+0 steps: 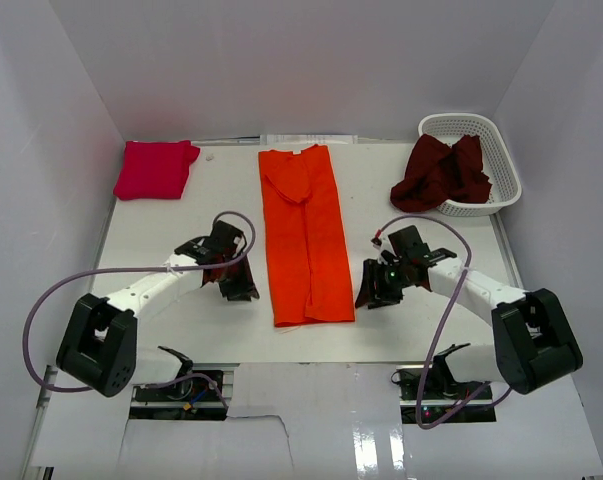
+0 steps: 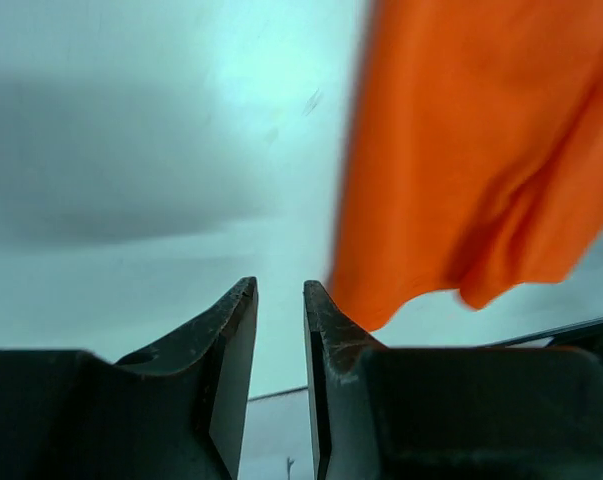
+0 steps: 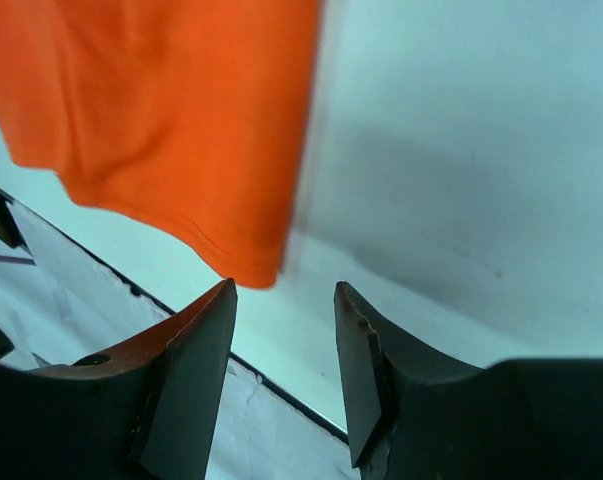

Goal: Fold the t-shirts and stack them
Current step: Rotate the tshirt 90 degrees, then grab the bottom of the folded rectangular tshirt with both arms

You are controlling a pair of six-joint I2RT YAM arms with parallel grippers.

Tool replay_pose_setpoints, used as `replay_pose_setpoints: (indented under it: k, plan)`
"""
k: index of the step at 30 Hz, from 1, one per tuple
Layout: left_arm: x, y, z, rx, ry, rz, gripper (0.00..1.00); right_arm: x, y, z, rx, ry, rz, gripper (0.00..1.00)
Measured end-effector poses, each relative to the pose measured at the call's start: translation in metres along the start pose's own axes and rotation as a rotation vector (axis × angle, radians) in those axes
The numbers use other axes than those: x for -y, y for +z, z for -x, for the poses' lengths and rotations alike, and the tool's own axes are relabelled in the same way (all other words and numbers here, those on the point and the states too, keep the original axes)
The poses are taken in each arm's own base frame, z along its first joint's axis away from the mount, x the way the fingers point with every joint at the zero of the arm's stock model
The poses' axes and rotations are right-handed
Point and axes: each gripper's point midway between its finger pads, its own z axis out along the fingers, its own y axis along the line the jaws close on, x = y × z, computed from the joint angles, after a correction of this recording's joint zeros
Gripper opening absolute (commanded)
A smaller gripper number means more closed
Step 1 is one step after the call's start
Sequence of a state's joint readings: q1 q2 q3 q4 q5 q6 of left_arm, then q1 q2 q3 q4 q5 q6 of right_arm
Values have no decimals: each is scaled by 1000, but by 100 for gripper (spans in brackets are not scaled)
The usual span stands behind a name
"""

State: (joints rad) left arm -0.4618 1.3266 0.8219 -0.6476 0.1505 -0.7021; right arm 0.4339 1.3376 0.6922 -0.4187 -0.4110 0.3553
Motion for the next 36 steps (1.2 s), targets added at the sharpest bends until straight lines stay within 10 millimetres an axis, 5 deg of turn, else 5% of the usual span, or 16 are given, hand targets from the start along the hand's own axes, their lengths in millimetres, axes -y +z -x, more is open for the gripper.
replay_pose_setpoints:
  k: [2, 4, 10, 18, 31, 36]
  plan:
    - [-20, 8, -40, -99, -33, 48, 36, 8, 3, -30, -51, 43, -2, 52]
    - [-23, 8, -59, -137, -47, 52, 36, 9, 3, -46, -75, 58, 6, 56]
    - [8, 3, -65, -97, -30, -63, 54, 3, 6, -66, -81, 82, 64, 59]
    - [-3, 19, -80, -91, -74, -71, 56, -8, 17, -57, -66, 115, 132, 56]
    - [7, 22, -63, -15, -87, -104, 56, -13, 28, -35, -48, 106, 149, 52]
    - [8, 25, -60, -2, -86, -103, 56, -10, 32, -29, -47, 102, 136, 41]
